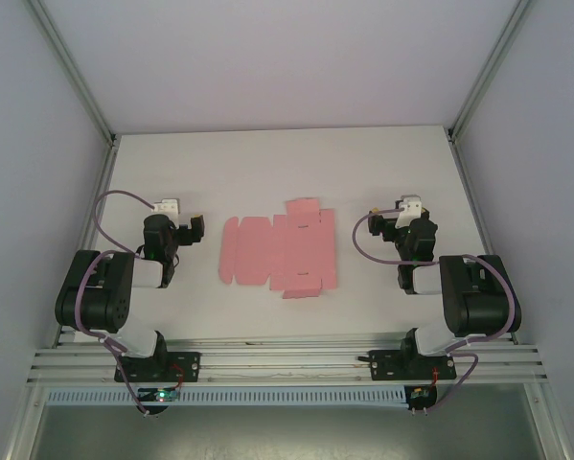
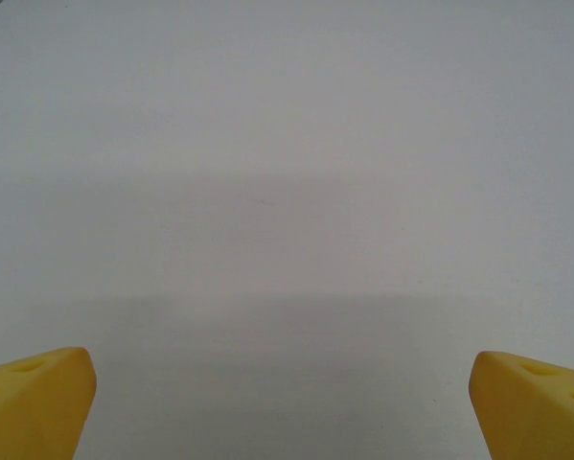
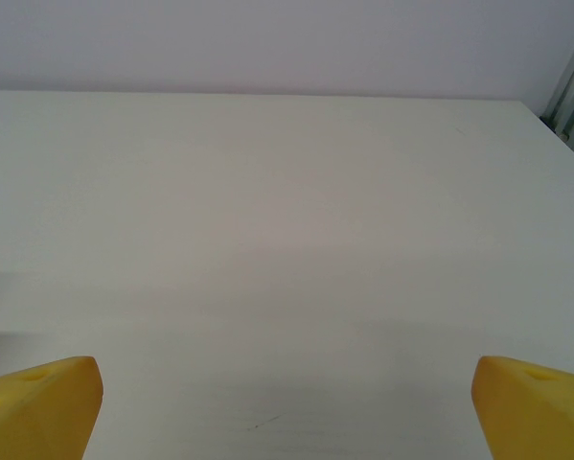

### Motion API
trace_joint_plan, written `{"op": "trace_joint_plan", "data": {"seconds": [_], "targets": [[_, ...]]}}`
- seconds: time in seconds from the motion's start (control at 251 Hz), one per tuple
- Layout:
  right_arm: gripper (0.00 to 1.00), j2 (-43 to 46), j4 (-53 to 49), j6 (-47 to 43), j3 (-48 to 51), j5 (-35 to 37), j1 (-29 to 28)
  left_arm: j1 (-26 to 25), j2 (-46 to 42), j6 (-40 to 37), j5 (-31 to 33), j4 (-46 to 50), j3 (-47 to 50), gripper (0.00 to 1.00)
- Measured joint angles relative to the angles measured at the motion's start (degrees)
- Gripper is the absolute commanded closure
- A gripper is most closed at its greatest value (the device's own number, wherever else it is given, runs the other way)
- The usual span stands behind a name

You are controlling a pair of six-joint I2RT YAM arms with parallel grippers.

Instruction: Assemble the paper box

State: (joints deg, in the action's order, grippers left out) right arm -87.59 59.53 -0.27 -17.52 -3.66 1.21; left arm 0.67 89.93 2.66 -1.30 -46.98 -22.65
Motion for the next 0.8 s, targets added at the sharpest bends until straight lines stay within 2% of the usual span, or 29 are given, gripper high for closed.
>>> {"op": "trace_joint_plan", "data": {"seconds": [0.092, 0.192, 0.387, 0.487, 0.615, 0.798], "targets": [[0.02, 0.9, -1.8, 0.0, -0.3, -0.1, -0.1, 0.0, -1.5, 0.2, 0.6, 3.1, -1.0, 0.00], [0.02, 5.1, -8.2, -0.1, -2.2, 1.7, -1.6, 0.0, -5.2, 0.4, 1.6, 7.4, -3.0, 0.00], [0.02, 15.0, -29.0, 2.2, -14.3, 7.2, -8.0, -0.2, -15.6, 5.6, 1.4, 23.1, -11.1, 0.00], [0.02, 17.1, -38.5, 5.2, -20.4, 8.4, -13.8, -1.0, -20.4, 9.4, -0.7, 28.0, -13.3, 0.00], [0.02, 15.8, -49.5, 11.2, -26.6, 7.2, -23.0, -4.2, -22.3, 15.0, -2.2, 35.5, -14.7, 0.00], [0.03, 8.2, -56.3, 18.8, -30.2, 0.6, -31.8, -10.0, -22.3, 21.1, -4.8, 43.2, -13.4, 0.00]]}}
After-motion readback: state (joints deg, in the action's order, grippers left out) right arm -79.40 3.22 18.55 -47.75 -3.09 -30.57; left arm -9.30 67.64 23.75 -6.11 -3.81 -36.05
